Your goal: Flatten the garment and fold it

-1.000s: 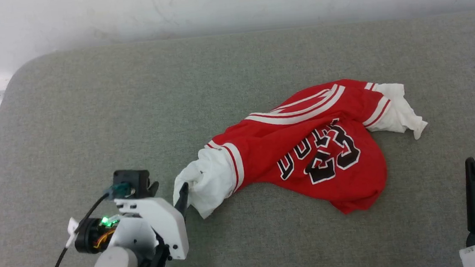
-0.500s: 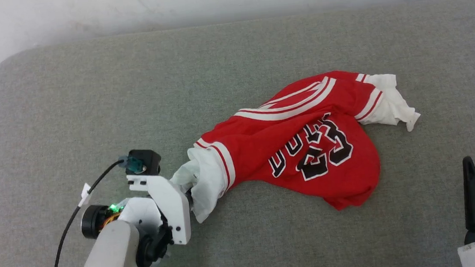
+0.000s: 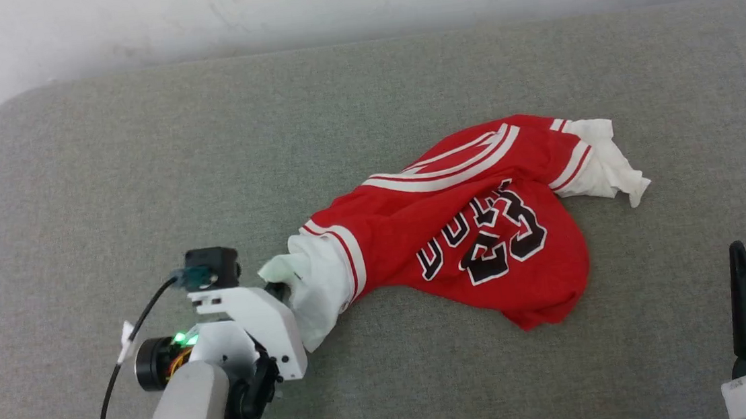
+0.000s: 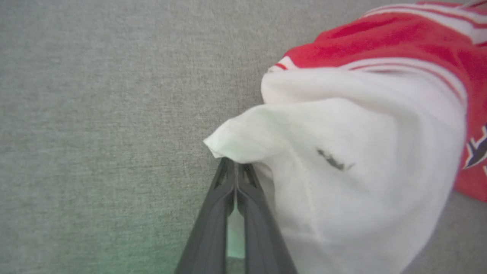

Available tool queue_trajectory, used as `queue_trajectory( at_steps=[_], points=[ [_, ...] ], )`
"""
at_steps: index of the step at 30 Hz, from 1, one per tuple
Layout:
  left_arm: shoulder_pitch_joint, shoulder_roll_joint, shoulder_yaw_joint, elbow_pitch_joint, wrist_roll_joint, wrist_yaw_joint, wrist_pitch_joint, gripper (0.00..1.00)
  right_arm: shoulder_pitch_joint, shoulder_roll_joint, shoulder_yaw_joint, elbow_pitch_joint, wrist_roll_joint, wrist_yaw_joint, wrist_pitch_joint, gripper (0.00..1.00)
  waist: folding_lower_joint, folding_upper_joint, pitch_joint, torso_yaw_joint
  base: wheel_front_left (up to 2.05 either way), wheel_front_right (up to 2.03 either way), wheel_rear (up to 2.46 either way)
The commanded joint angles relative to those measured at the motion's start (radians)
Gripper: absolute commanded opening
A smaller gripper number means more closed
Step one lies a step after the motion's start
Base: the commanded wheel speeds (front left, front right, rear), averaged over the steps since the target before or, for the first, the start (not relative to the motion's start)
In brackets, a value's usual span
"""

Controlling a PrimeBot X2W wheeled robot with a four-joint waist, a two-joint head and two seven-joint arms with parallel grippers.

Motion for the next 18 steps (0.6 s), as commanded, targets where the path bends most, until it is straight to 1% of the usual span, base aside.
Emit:
queue_trajectory(
  at_steps=[1,5,8,11,12,14,16,18],
  points=[
    [0.046,-0.018,0.027,-0.036,-0.018,0.028,-0.060,0.00,-0.018,0.003,-0.002,0.002,-0.002,-0.001,0.000,1.00,-0.0002,0.0000,-0.008,0.005,0.00,0.00,0.00],
    [0.116,-0.032,0.087,-0.181,-0.038,0.075,-0.181,0.00,-0.049,0.003,0.008,-0.015,-0.021,-0.001,0.014,1.00,-0.0002,0.0000,-0.006,0.022,0.00,0.00,0.00],
    [0.158,-0.032,0.103,-0.277,-0.042,0.087,-0.223,0.00,-0.112,0.003,0.022,-0.041,-0.041,-0.001,0.065,1.00,-0.0002,0.0000,0.007,0.038,0.00,0.00,0.00],
    [0.181,-0.035,0.107,-0.347,-0.051,0.089,-0.234,0.00,-0.207,0.003,0.037,-0.052,-0.072,-0.001,0.180,1.00,-0.0002,0.0000,0.029,0.048,0.00,0.00,0.00],
    [0.185,-0.037,0.105,-0.366,-0.054,0.090,-0.234,0.00,-0.242,-0.004,0.043,-0.049,-0.102,-0.001,0.237,1.00,-0.0002,0.0000,0.037,0.052,0.00,0.00,0.00],
    [0.187,-0.040,0.099,-0.398,-0.055,0.091,-0.232,0.00,-0.329,-0.013,0.036,-0.037,-0.100,-0.001,0.341,1.00,-0.0002,0.0000,0.058,0.056,0.00,0.00,0.00],
    [0.183,-0.043,0.093,-0.420,-0.057,0.091,-0.232,0.00,-0.409,-0.053,0.035,-0.005,-0.108,-0.001,0.440,1.00,-0.0002,0.0000,0.079,0.062,0.00,0.00,0.00],
    [0.174,-0.046,0.084,-0.435,-0.056,0.090,-0.234,0.00,-0.486,-0.079,0.022,0.038,-0.099,-0.001,0.525,1.00,-0.0002,0.0000,0.099,0.066,0.00,0.00,0.00]
  ],
)
